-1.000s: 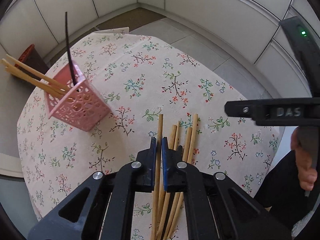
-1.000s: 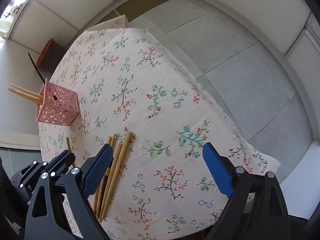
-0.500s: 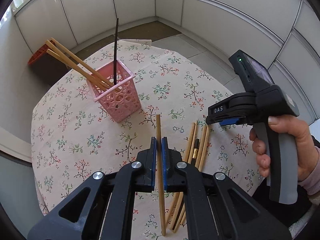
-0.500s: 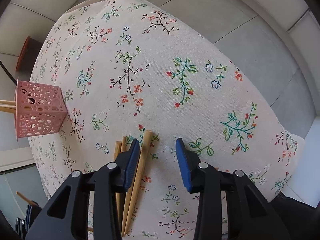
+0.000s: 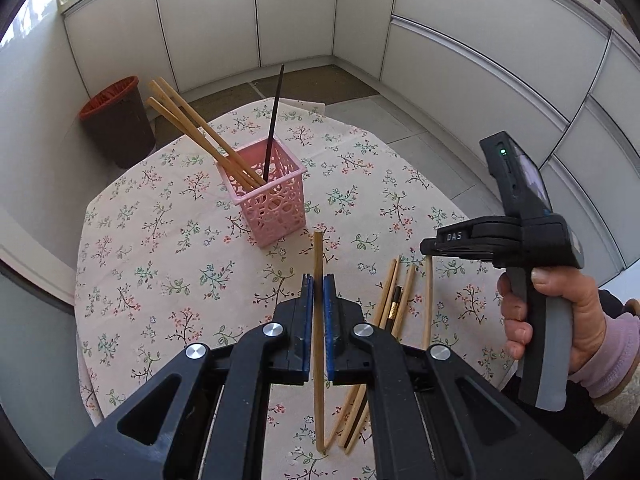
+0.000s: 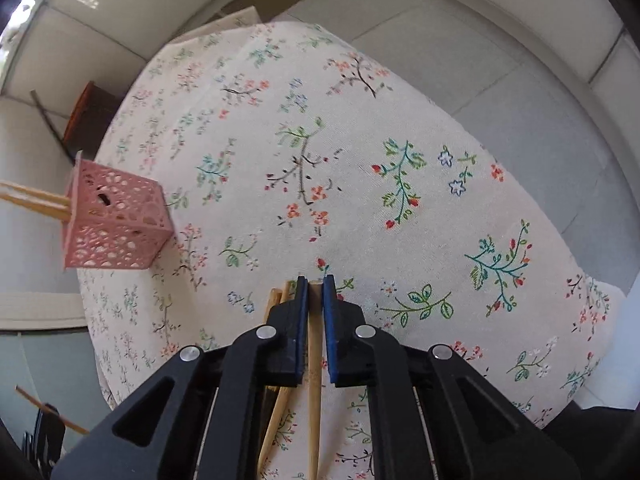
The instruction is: Organize utensils
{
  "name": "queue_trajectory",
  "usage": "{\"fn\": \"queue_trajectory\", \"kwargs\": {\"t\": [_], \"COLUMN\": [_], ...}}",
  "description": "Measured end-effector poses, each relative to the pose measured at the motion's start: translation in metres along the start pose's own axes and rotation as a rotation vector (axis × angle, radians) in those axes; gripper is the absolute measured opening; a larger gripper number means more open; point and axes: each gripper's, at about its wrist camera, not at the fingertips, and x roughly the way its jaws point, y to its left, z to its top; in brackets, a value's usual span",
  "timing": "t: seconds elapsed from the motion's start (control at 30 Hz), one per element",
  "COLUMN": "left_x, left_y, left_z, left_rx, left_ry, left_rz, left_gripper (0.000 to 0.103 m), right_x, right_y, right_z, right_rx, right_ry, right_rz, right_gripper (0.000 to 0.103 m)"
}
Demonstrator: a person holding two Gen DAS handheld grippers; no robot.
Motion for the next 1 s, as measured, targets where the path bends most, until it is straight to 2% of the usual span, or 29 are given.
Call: {"fn": "queue_trajectory", "kwargs": {"t": [0.27, 0.53, 0.67, 0.83, 1.0], "left_x": [-0.037, -0.076, -0.095, -0.113, -0.127], "left_y": [0.001, -0.001, 0.005, 0.013, 0.022], "left_z": [-0.012, -0.025, -0.016, 0.010, 0.030], "left_rx": [-0.050, -0.125, -0.173, -0.195, -0.203], "left_ry": [-0.090, -0.192, -0.252, -0.287, -0.313], "left_rz": [0.006, 0.048, 0.074, 0.108, 0.100], "left_gripper": [0.004, 0.004, 0.004, 0.004, 0.004], "right_x": [-0.101, -0.181, -0.214, -0.247, -0.269], "right_y": [0.028, 0.035, 0.043, 0.066, 0.086], "right_z": [-0.041, -0.064, -0.055, -0.025, 0.001], "right_rx": [-0.334, -0.453, -0.449, -0.444, -0.450], "right_ry": [-0.223, -0.365, -0.428, -0.495, -0.550], "right_rz": [0.086, 0.185, 0.226, 0.264, 0.286], "right_gripper": [0.008, 0.008, 0.008, 0.008, 0.008]}}
